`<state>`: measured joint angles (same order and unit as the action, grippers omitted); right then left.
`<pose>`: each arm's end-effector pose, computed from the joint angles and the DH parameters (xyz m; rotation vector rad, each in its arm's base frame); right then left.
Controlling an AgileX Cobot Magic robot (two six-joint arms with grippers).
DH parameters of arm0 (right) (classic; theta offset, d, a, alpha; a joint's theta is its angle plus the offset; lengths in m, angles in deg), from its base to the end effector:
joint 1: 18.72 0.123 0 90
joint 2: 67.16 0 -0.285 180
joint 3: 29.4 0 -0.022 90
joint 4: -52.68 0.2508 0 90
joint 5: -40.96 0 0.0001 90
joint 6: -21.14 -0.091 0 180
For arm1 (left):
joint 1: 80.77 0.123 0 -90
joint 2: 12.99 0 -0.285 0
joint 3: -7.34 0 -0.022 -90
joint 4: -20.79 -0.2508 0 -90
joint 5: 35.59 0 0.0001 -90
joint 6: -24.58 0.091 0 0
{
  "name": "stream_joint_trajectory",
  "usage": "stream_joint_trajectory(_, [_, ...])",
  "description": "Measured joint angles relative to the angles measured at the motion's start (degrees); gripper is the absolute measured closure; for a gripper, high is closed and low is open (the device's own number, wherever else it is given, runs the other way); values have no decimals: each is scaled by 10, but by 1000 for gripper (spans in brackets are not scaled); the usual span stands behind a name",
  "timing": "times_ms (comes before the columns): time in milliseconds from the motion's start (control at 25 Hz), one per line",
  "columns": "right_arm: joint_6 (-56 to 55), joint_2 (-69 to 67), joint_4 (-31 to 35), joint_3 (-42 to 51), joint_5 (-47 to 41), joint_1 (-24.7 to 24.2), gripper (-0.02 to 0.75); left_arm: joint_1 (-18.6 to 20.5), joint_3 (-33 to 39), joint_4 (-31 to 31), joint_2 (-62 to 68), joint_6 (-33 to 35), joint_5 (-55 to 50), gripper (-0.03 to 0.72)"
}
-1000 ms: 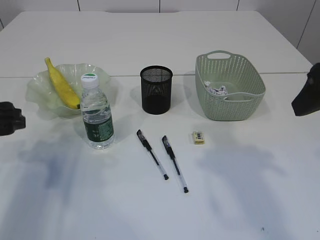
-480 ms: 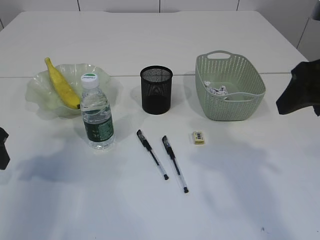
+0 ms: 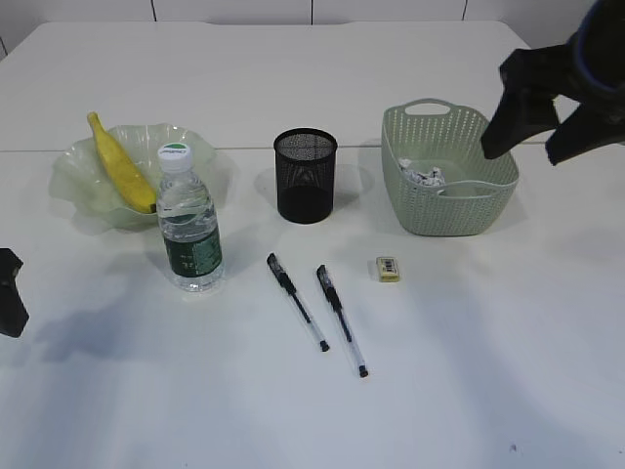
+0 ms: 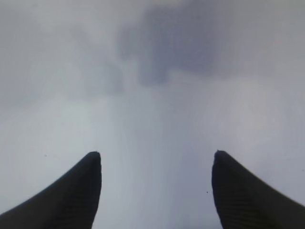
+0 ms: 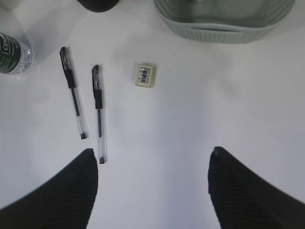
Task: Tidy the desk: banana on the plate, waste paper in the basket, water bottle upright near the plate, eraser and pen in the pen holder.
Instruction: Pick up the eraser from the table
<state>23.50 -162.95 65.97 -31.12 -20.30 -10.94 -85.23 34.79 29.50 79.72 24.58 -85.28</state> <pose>0.3131 0.0613 0.3301 -0.1482 2.7002 0.3368 0.2561 -0.0305 0.2118 -0.0153 2.9635 -0.1950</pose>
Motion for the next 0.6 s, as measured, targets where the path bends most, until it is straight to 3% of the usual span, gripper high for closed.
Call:
stream_joint_trajectory(280, [-32,-114,-21,-72,-3,75,202,0,0,6,-15,0,0,185])
stream_joint_trajectory(600, [-61,-227,-18,-86,22,84,202,0,0,-2,-50,-4,3,185])
